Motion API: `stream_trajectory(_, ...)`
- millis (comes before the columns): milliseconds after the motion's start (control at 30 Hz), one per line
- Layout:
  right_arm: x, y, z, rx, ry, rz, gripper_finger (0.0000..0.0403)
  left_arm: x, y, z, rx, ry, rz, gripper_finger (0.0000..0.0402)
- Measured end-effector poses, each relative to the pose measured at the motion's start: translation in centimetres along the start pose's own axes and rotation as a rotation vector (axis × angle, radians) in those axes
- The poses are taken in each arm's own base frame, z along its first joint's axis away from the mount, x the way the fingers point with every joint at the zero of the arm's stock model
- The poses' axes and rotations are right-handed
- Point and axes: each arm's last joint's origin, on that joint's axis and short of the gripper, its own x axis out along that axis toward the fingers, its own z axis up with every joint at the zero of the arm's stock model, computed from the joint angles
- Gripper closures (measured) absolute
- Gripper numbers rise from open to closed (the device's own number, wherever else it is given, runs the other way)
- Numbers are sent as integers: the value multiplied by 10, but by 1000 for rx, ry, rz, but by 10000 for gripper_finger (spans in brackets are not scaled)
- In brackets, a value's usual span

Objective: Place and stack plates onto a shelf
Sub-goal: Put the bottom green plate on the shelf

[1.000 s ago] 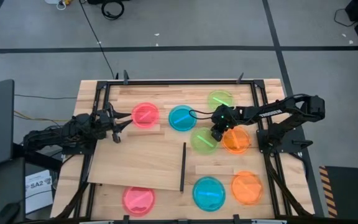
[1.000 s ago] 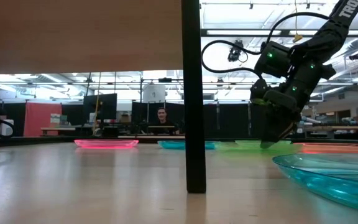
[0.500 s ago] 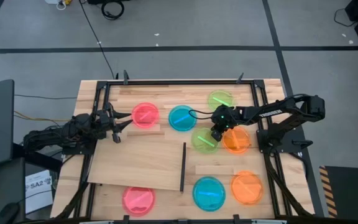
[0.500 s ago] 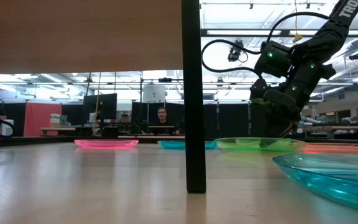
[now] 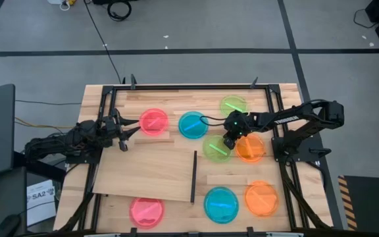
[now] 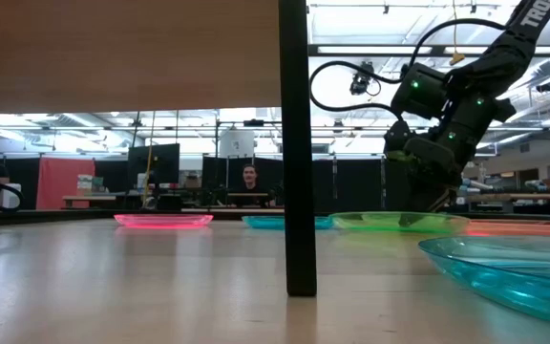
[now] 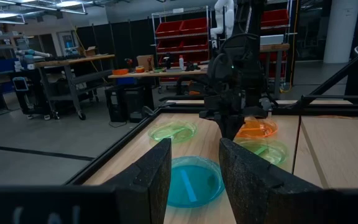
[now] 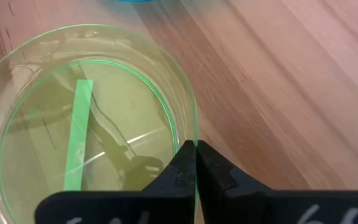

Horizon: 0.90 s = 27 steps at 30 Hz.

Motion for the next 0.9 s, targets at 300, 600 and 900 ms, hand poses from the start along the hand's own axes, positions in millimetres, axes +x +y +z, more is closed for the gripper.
stream_trajectory(300, -6, -9, 5, 39, -17, 28, 396, 0, 0, 0, 0, 0, 0, 260)
stream_trajectory(600, -26, -13, 15, 52, -129, 33, 396, 0, 0, 0, 0, 0, 0, 260)
stream_trajectory(900, -53, -17, 24, 55, -267, 38, 395, 0, 0, 0, 0, 0, 0, 260)
